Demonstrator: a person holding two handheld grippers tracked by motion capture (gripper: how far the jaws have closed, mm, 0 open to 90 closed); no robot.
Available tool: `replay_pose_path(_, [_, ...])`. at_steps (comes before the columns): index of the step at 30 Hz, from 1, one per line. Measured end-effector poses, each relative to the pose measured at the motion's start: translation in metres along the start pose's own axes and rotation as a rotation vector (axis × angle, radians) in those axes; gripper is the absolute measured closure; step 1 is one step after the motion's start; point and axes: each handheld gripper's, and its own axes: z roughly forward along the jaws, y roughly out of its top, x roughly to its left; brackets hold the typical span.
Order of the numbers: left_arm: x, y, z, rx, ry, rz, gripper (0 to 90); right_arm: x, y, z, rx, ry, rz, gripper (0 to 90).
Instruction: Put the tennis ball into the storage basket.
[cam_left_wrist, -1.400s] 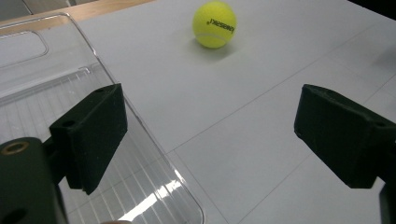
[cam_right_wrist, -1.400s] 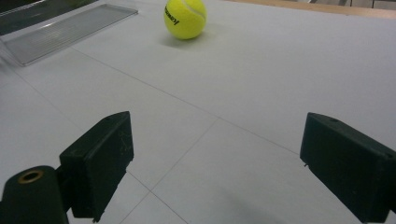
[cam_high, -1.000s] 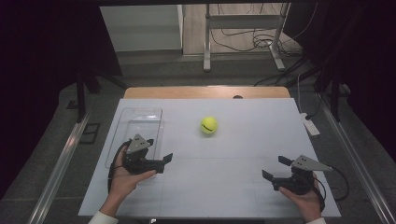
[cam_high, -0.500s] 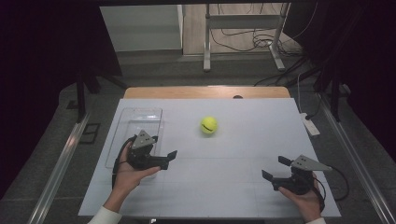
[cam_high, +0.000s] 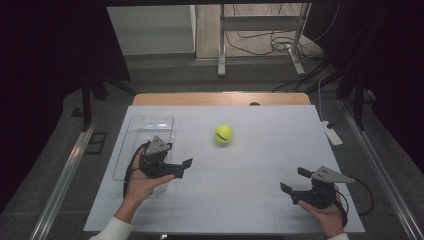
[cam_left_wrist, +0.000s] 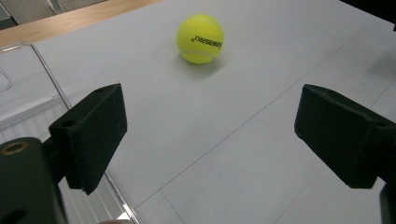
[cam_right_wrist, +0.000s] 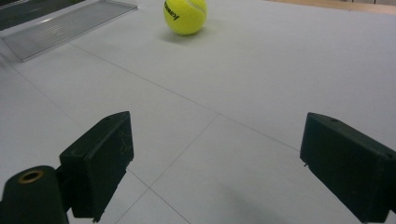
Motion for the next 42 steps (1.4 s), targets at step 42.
replay_pose_path(42, [0.006,0.033,0.029,0.04,-0.005,0.011,10.0,-0.001,-0.002,0.001,0.006,-0.002,0.004,10.0])
